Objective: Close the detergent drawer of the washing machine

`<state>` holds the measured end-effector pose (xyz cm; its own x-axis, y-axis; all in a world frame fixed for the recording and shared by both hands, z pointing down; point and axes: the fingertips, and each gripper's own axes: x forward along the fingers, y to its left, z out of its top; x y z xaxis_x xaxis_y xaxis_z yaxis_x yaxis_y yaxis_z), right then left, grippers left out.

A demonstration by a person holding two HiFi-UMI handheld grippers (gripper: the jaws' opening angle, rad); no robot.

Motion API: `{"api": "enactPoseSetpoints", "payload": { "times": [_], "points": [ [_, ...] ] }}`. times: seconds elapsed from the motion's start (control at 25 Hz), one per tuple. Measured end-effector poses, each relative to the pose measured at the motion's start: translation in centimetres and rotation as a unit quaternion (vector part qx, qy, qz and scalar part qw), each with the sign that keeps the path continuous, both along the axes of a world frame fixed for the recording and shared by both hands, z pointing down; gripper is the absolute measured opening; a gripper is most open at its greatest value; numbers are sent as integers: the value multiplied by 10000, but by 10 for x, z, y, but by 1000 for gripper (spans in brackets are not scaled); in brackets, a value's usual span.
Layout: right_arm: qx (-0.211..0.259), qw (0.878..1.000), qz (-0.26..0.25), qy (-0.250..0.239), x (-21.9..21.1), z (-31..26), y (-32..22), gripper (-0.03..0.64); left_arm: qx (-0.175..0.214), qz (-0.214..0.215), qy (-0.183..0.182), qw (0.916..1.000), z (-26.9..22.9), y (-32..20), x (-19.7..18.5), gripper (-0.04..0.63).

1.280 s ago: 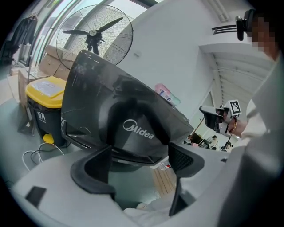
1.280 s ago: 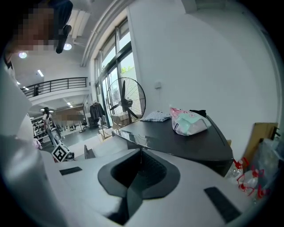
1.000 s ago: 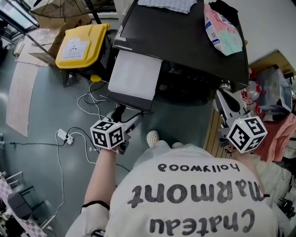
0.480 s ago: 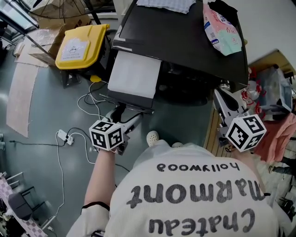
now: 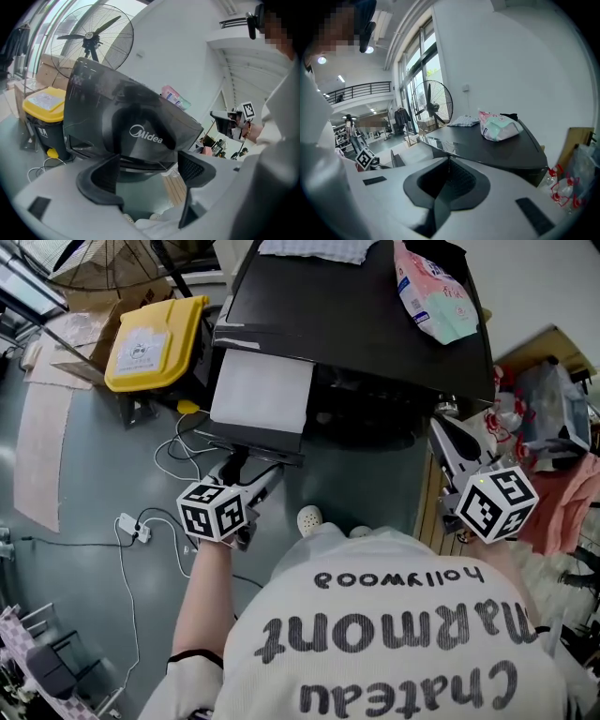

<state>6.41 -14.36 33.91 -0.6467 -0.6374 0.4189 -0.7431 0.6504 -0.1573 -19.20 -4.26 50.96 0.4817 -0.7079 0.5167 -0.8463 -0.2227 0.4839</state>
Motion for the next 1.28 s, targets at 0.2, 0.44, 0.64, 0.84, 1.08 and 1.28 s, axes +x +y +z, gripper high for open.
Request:
{"api": "enactPoseSetpoints", "payload": {
  "times": [0.2,0.44,0.64,0.84,1.08,1.28],
  "points": [
    [-4,10000,54,5,4,0,-2,31,4,-18,37,10000,0,-5,1,390],
    [-21,9999,130,-6,8,0,-6,31,-34,-137,34,9999,3,-12,-4,390],
    [-29,9999,164,-24,5,0,-7,31,-81,-54,40,9999,3,-12,-5,390],
    [-25,9998,173,-28,1,1,-6,31,-65,-36,106,9999,2,-15,-6,388],
    [-46,9996,292,-21,7,2,-5,31,22,40,161,9999,-2,-26,-1,388],
    [-31,9991,414,-30,11,2,-5,31,-6,132,179,9998,-4,-30,0,387]
  ]
}}
